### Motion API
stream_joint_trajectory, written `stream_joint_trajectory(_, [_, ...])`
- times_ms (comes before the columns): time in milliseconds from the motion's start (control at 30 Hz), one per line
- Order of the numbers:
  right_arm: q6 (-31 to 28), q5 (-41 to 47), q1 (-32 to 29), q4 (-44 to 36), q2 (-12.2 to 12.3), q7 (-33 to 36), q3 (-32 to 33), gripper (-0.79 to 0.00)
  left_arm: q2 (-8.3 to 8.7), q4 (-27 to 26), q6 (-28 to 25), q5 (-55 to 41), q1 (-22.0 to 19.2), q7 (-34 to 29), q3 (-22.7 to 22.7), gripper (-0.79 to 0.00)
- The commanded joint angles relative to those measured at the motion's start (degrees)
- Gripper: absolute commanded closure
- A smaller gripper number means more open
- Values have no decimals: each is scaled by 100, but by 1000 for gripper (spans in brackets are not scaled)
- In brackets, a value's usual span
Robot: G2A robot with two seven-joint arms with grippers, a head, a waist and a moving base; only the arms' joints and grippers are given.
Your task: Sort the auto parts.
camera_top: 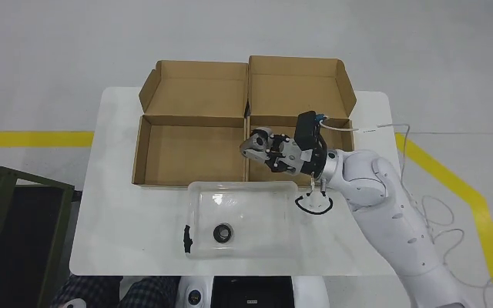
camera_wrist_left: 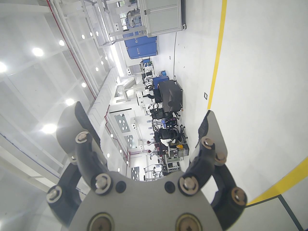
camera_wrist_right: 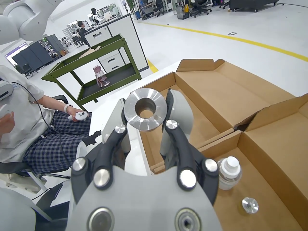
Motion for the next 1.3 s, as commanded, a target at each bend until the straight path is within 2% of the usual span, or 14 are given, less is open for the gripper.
stream_joint_trajectory(0, [0,0,0,0,0,0,0,0,0,0,0,0,0,0,0,-785])
stream_joint_trajectory(767, [0,0,0,0,0,0,0,0,0,0,0,0,0,0,0,-785])
stream_joint_trajectory(1267, [383,-945,470,282,-111,-339,-345,0,0,0,0,0,0,0,0,-785])
